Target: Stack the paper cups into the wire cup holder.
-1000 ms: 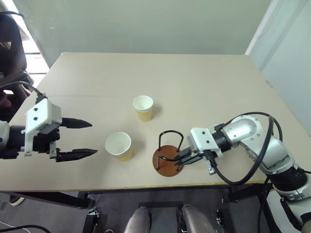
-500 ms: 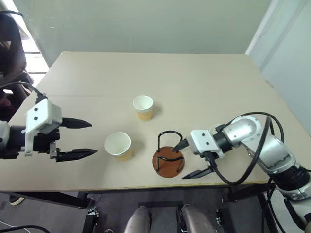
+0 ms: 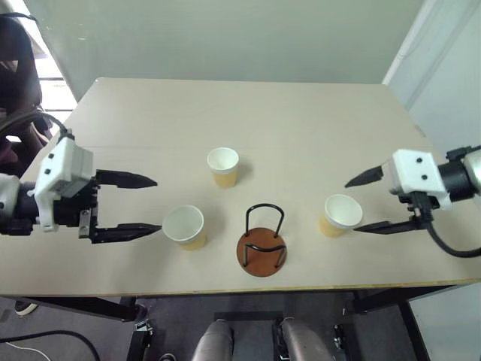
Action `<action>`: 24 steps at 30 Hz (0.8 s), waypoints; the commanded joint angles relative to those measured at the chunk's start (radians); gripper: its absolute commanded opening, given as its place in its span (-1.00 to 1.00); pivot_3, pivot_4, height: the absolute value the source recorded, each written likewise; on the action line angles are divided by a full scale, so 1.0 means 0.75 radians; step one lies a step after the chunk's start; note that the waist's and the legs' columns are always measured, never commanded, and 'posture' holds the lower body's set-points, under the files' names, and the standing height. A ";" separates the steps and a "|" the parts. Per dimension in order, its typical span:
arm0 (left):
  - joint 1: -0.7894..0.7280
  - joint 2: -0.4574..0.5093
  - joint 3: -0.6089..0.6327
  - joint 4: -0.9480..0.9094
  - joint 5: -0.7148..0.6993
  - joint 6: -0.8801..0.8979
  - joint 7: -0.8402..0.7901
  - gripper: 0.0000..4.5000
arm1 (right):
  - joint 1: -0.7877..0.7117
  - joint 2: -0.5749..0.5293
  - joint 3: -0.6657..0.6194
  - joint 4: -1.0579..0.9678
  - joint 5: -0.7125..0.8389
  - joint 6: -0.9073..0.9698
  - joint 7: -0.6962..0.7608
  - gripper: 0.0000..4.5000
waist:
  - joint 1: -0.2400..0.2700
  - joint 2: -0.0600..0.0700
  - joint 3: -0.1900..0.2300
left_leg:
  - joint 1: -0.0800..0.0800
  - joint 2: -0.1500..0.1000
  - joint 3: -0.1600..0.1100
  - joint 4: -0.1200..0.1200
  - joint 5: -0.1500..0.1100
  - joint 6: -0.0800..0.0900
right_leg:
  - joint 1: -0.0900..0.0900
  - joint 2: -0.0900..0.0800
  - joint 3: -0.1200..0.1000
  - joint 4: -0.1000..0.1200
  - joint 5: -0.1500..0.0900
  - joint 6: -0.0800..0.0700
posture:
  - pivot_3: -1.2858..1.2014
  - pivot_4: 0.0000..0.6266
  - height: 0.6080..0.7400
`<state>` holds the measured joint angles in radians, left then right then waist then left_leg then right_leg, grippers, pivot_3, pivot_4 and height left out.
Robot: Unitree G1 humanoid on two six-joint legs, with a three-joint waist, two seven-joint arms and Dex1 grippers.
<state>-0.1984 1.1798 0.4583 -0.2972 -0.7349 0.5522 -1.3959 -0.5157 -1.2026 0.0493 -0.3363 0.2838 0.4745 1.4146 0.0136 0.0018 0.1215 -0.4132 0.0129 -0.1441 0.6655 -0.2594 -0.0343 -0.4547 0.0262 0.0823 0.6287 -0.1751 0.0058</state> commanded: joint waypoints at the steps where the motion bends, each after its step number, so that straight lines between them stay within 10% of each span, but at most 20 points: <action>1: -0.038 0.004 0.049 -0.070 -0.093 0.035 0.009 1.00 | 0.000 0.006 0.046 0.029 -0.096 -0.075 -0.047 0.85 | -0.002 0.000 0.000 | 0.001 0.000 0.000 0.000 0.000 0.000 | 0.000 0.000 0.000 0.000 0.000 0.001 | 0.03 -0.52 1.00; 24: 0.181 -0.004 0.414 -0.246 -0.301 0.252 0.092 1.00 | -0.105 0.189 0.272 0.238 -0.291 -0.289 0.011 0.85 | -0.009 0.001 0.000 | 0.007 0.004 0.002 0.002 0.002 0.002 | 0.006 0.005 0.002 0.000 0.002 0.003 | 0.03 -0.52 1.00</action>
<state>-0.0605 1.1740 0.7233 -0.4606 -0.9510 0.7402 -1.3372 -0.5768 -1.0630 0.2581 -0.1559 0.0725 0.2734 1.4169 0.0071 0.0023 0.1218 -0.4081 0.0156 -0.1422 0.6668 -0.2580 -0.0324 -0.4502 0.0296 0.0838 0.6290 -0.1736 0.0077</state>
